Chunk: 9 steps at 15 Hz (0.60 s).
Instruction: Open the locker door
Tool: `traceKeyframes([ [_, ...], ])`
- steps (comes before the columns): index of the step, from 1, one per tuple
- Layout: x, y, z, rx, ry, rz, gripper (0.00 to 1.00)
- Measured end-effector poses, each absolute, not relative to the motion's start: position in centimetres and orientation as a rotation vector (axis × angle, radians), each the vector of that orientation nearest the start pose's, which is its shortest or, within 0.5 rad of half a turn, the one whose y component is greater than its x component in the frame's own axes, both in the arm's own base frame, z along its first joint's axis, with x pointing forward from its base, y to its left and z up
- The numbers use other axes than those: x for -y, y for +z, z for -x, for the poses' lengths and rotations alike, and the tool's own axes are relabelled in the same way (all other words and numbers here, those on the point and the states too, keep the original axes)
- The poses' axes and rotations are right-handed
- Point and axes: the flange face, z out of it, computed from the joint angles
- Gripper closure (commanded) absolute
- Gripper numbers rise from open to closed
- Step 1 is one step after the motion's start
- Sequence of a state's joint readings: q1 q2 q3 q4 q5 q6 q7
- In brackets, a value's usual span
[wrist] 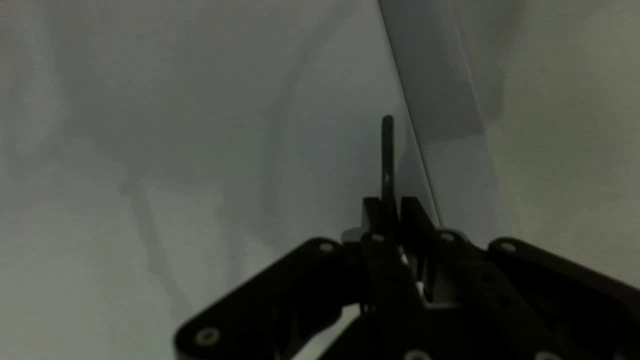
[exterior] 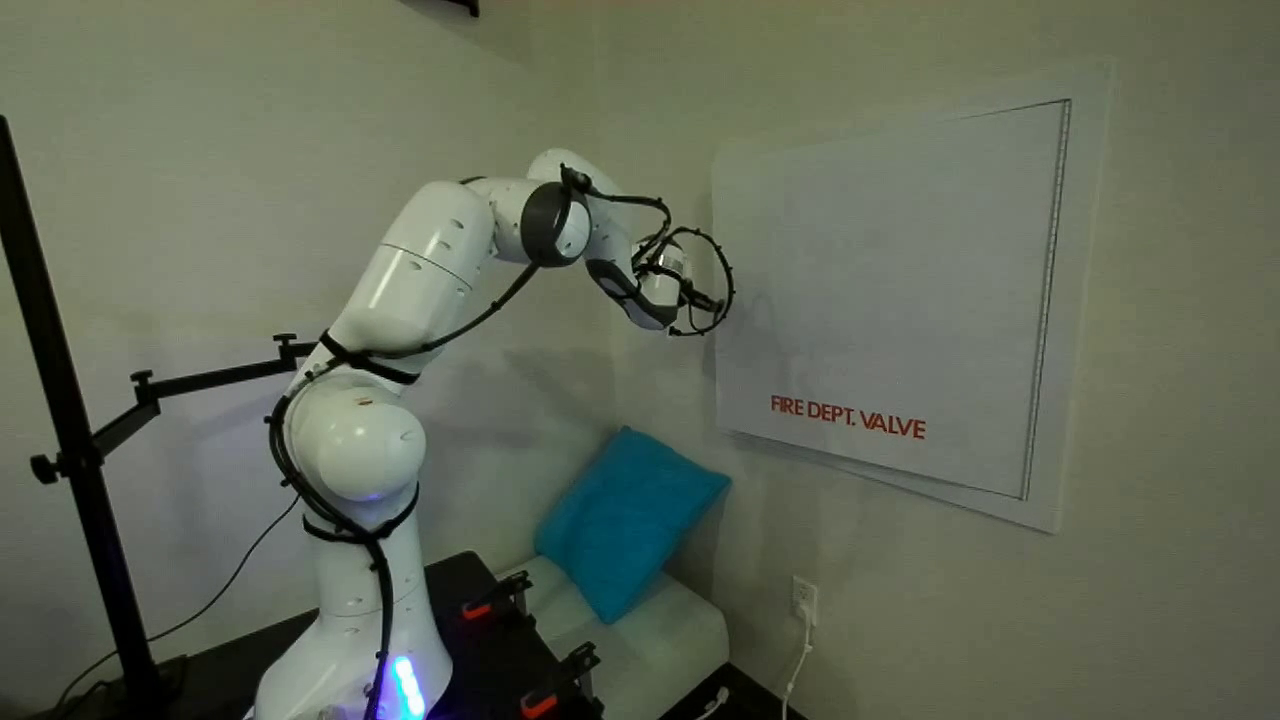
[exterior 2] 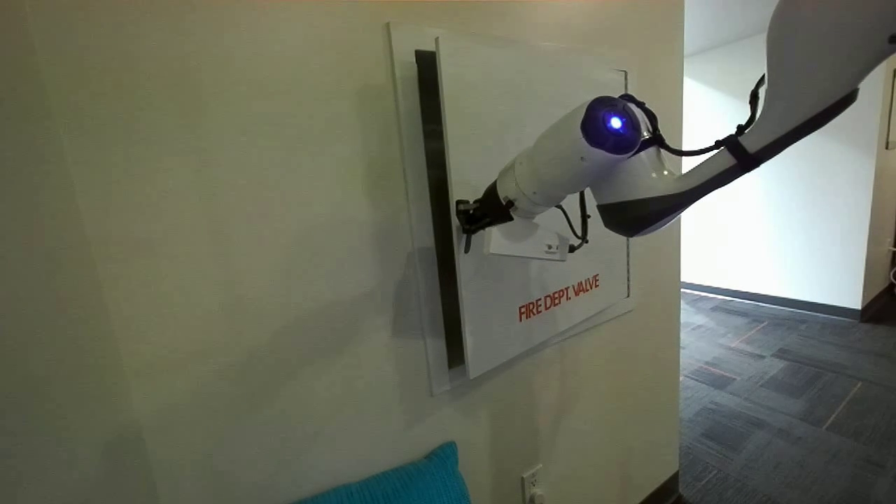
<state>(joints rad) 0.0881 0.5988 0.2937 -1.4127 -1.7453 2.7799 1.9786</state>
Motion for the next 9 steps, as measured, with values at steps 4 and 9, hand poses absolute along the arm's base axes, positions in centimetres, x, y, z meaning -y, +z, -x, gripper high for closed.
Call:
traceKeyframes([
  [4,-27.2,41.7,-69.2,-0.302,-1.657,2.472,0.97],
  [9,-26.8,41.7,-67.8,-0.289,-1.656,2.475,0.97],
])
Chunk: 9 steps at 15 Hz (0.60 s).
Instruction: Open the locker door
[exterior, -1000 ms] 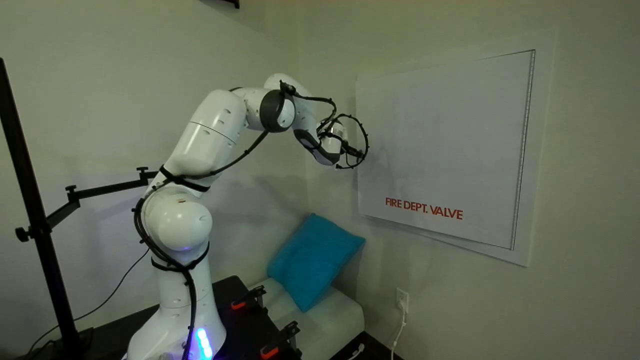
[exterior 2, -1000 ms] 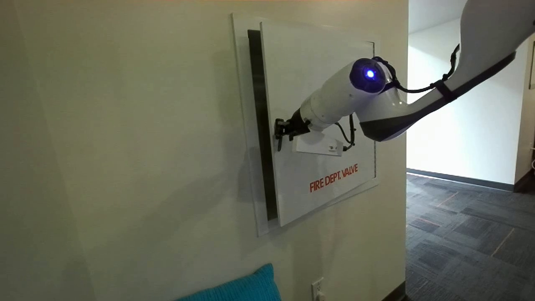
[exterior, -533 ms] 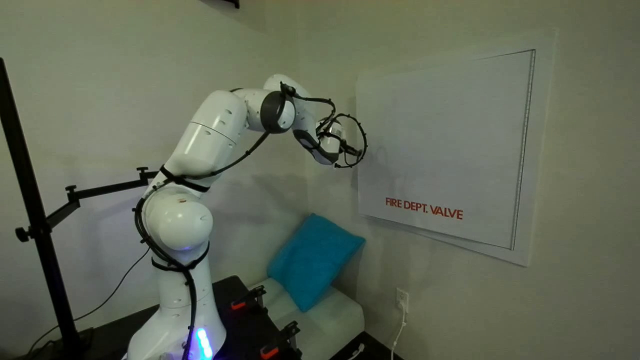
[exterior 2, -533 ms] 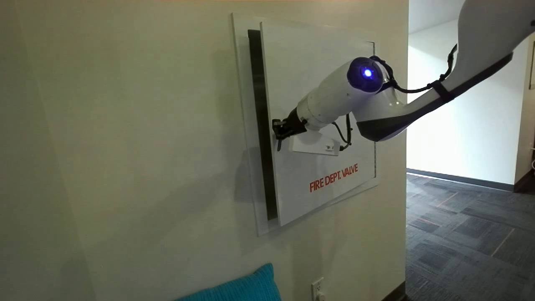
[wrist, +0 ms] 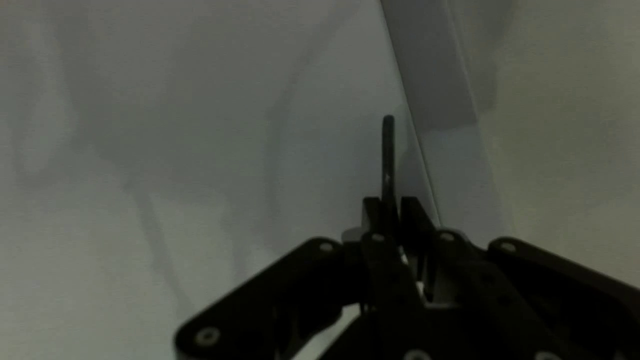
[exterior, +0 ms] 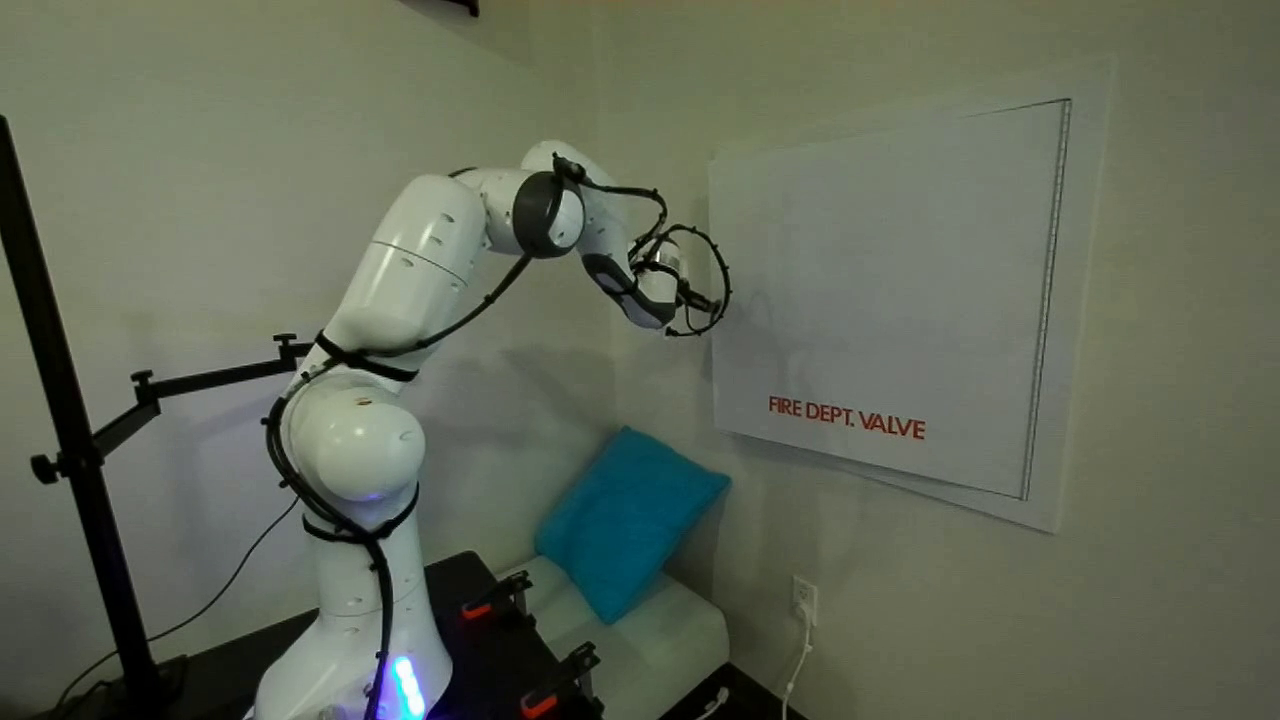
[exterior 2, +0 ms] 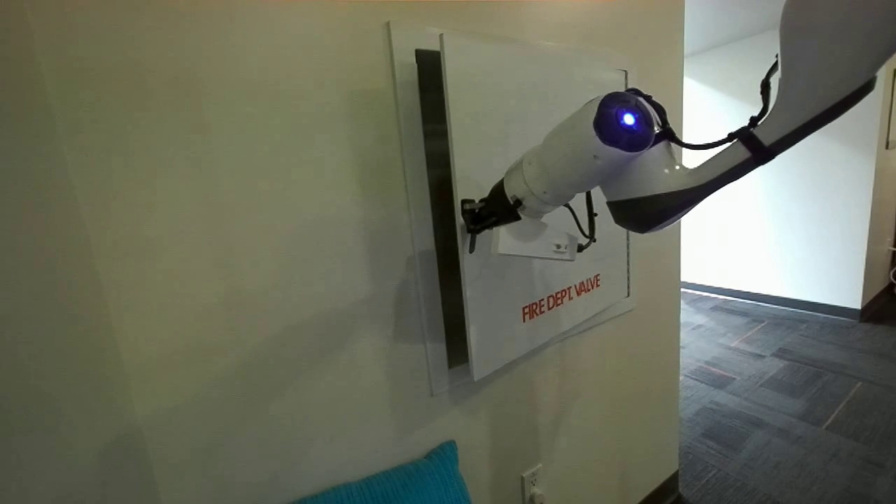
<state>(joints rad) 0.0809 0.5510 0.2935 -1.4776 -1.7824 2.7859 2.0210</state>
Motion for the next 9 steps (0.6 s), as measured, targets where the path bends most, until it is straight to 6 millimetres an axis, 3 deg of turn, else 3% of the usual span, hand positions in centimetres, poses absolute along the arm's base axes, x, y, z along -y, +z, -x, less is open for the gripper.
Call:
traceKeyframes([
  [9,-23.7,41.9,-61.7,-0.231,-1.576,2.445,0.97],
])
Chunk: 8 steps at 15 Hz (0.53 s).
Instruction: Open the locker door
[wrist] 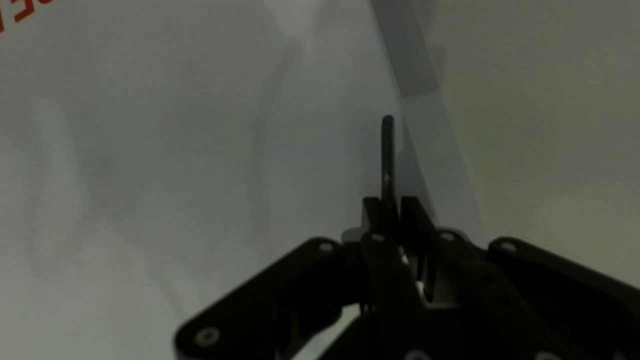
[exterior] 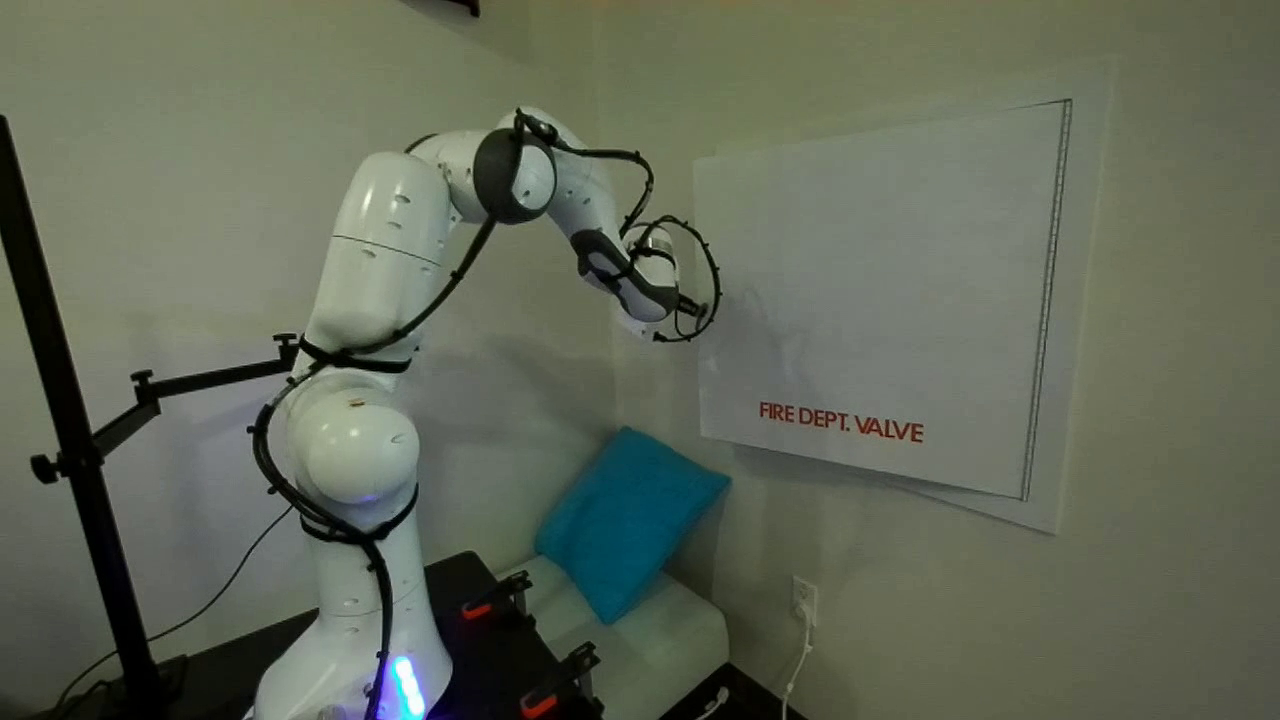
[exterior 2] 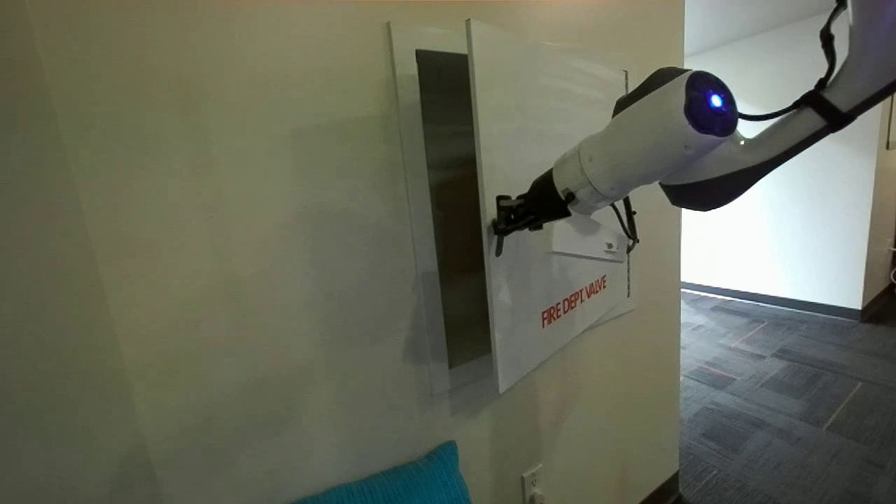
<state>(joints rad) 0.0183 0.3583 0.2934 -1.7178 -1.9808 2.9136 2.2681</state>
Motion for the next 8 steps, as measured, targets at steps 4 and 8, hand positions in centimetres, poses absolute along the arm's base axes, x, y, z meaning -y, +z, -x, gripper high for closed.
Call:
traceKeyframes([
  [4,-21.7,42.2,-58.5,-0.196,-1.524,2.442,0.97],
  [8,-19.7,42.6,-55.5,-0.164,-1.468,2.452,0.97],
])
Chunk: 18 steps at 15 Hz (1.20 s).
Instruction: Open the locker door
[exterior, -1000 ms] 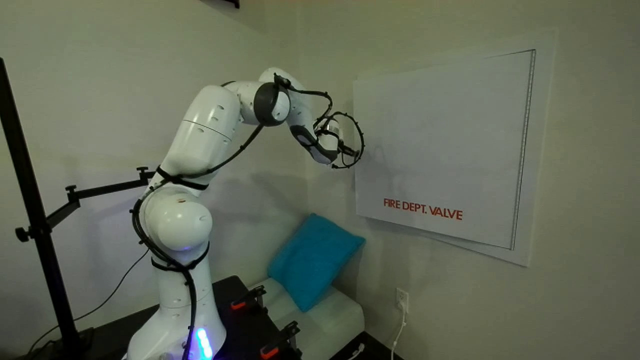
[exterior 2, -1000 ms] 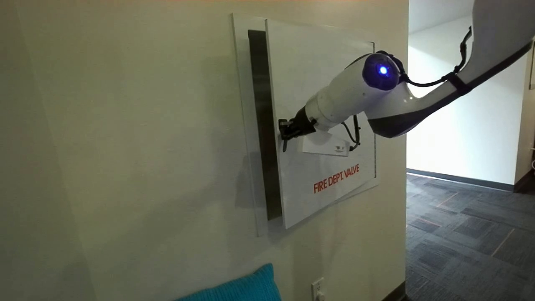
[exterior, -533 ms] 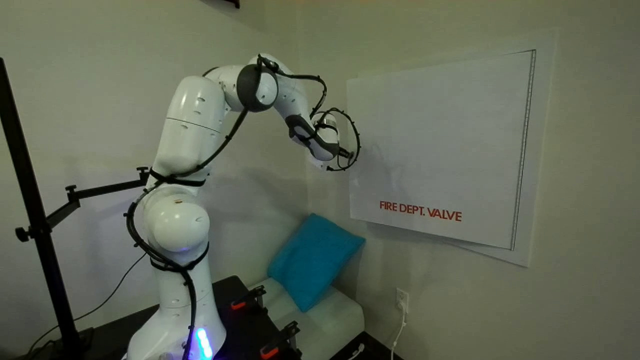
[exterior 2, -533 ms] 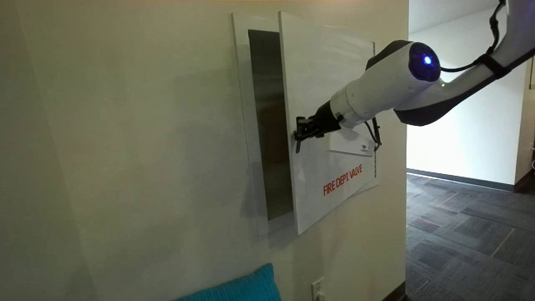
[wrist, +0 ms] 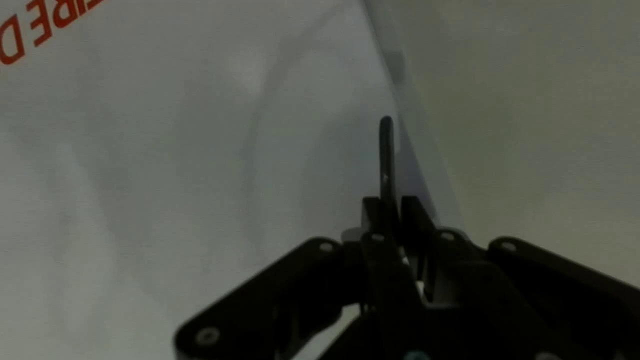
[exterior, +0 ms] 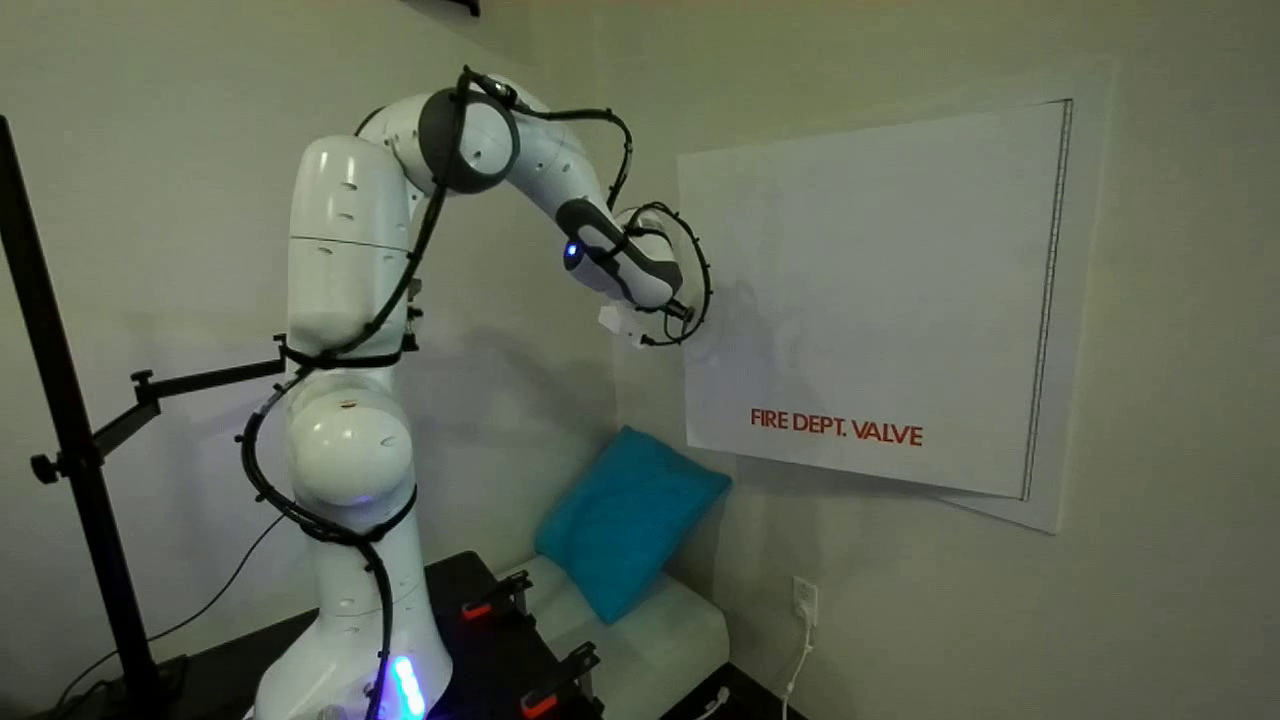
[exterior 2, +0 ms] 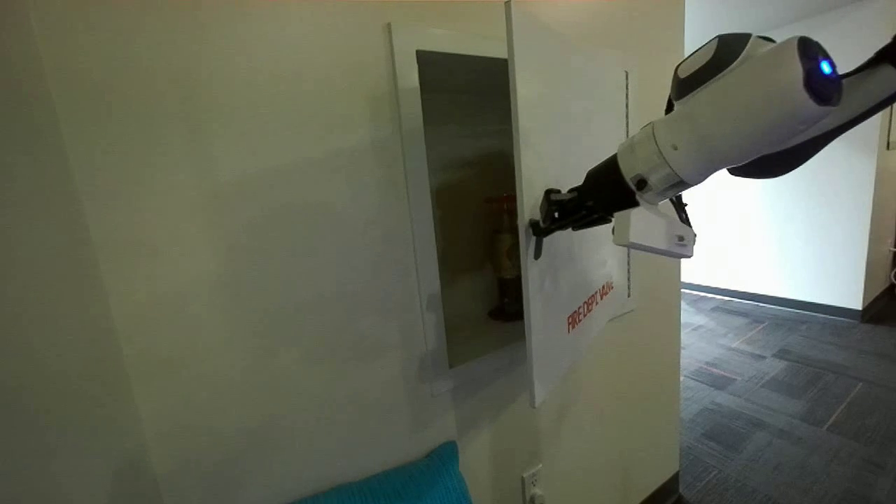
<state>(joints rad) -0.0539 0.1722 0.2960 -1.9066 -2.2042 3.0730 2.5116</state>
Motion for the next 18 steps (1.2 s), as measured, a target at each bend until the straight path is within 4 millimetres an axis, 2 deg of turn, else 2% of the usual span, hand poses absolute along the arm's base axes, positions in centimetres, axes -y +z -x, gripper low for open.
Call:
traceKeyframes([
  [13,-14.0,44.8,-48.6,-0.152,-1.238,2.514,0.97],
  [18,-10.7,45.4,-45.2,-0.136,-1.160,2.529,0.97],
])
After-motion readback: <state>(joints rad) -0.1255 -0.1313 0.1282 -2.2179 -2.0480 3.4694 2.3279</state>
